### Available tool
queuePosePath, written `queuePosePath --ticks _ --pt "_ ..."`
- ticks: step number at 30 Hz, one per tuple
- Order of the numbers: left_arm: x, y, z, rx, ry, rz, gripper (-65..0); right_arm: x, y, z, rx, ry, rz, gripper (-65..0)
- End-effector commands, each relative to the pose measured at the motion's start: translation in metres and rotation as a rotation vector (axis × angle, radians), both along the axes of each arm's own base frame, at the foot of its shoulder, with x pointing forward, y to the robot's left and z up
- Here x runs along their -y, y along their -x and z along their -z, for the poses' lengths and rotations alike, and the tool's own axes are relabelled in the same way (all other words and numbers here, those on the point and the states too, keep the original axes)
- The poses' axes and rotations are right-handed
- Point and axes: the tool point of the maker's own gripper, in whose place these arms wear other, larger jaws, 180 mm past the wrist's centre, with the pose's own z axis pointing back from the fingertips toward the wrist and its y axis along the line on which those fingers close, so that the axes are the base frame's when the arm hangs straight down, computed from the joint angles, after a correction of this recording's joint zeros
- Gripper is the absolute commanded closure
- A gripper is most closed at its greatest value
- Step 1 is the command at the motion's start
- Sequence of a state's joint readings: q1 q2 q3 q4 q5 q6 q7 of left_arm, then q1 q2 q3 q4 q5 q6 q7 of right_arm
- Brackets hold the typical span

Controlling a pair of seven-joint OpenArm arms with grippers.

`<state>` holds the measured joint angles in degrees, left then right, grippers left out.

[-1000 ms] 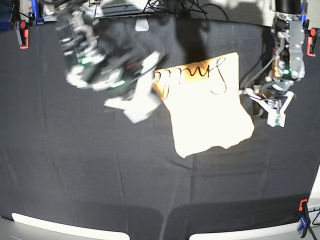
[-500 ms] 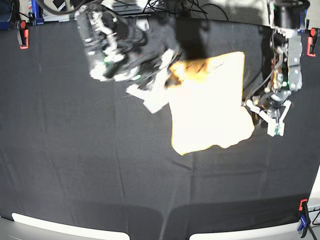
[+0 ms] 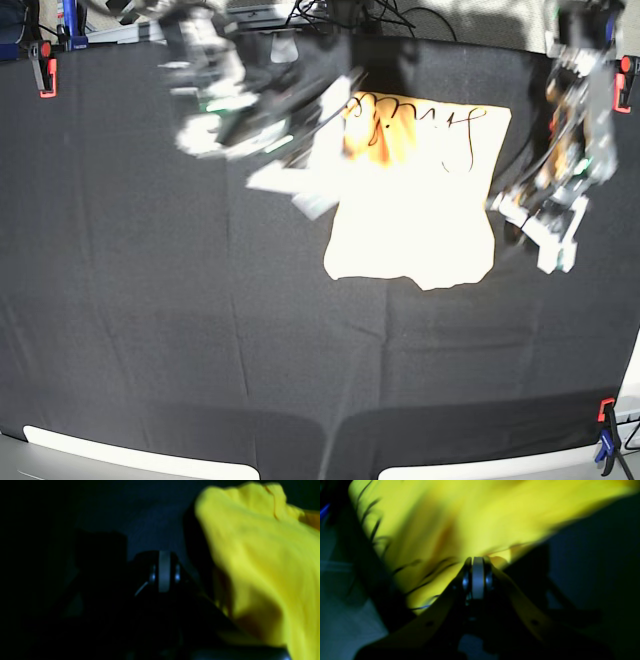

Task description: Layout the t-shirt on the table in an organized manner, then fold the t-shirt properly

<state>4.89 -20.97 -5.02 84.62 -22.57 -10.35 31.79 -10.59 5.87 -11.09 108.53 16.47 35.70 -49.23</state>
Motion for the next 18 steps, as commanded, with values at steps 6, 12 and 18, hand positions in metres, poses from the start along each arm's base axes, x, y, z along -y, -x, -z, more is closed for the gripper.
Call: queuePosePath --ticks 6,12,18 --pt "0.014 0.047 -0.044 0.068 -0.075 0.052 0.0 0.073 0.006 -0.032 0.041 0.036 0.163 0.0" --pt "0.017 0.118 -0.068 0.023 -0.108 0.076 0.0 0.134 0.054 -0.037 -0.041 0.096 0.314 0.0" --pt "0.018 0.203 -0.055 -0.206 -0.114 0.142 0.0 0.168 0.132 -0.021 -0.242 0.184 0.364 0.0"
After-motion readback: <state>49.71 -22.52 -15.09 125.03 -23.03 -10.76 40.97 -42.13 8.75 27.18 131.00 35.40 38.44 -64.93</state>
